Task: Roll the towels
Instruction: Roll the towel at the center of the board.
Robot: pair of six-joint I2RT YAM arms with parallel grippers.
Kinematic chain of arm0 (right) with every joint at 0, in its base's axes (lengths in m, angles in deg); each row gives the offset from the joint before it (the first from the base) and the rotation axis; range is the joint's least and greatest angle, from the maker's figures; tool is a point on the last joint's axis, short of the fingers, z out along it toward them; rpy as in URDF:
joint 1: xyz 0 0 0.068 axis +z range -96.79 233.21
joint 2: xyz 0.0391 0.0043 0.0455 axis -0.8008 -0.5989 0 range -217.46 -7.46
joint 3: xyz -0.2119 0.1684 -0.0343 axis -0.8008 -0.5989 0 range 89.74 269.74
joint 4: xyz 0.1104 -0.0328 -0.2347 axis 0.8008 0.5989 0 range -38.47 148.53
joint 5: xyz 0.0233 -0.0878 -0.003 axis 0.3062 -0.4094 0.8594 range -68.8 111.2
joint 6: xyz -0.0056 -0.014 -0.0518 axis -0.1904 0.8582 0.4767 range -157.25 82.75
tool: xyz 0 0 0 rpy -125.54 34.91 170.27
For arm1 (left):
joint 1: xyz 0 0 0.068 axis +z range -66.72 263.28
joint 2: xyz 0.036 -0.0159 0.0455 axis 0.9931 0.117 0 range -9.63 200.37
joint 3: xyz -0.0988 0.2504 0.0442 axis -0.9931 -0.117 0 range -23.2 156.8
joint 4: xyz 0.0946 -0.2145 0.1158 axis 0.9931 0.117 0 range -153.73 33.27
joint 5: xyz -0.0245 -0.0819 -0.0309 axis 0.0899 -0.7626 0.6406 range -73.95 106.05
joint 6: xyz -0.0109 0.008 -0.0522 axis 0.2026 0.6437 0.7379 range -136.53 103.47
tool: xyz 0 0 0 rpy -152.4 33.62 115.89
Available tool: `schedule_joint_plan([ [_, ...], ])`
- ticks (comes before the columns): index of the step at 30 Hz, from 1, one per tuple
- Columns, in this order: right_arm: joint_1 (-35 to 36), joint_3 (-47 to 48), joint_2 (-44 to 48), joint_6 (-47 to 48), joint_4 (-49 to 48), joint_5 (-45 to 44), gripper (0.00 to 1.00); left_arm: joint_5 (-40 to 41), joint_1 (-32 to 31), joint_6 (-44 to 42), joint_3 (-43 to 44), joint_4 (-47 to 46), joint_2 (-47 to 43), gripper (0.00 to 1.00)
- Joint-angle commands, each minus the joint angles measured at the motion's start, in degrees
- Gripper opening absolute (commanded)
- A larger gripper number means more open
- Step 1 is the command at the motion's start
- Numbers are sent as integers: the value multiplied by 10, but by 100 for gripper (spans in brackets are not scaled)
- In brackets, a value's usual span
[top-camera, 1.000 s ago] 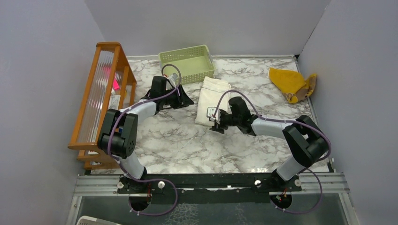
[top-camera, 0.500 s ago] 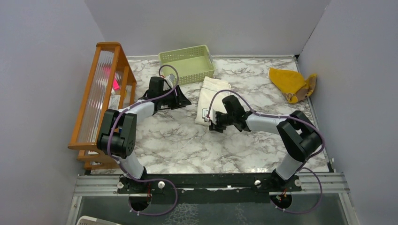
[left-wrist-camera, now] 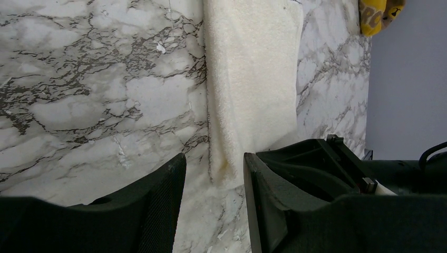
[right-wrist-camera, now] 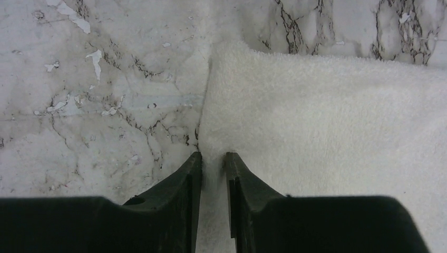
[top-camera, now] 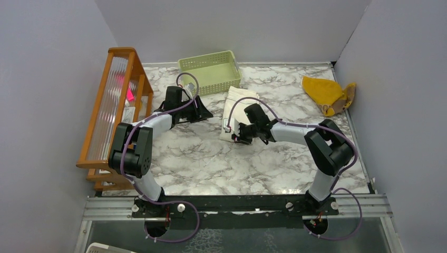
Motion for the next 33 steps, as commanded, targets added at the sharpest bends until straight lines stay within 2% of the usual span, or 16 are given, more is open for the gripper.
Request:
schedule_joint_plan([
  [1, 5, 21, 2, -33, 51, -5, 17, 3, 13, -18, 1, 16, -16, 47],
  [5, 5, 32, 17, -84, 80, 22, 2, -20, 31, -29, 6, 21, -25, 47],
  [6, 5, 34, 23, -102, 83, 33, 1, -35, 34, -33, 4, 14, -29, 47],
  [15, -4, 89, 17, -296, 88, 167, 1, -131, 37, -15, -36, -100, -67, 47],
  [19, -27, 133, -17, -359, 108, 238, 1, -161, 30, -20, -36, -109, -75, 47],
  [22, -43, 173, -55, -415, 129, 238, 1, -174, 20, -24, -38, -111, -81, 47],
  [27, -68, 267, -150, -448, 214, 264, 1, -175, 3, -18, -40, -121, -79, 47],
  [33, -77, 273, -195, -480, 201, 291, 1, -179, -10, -14, -41, -129, -75, 47],
])
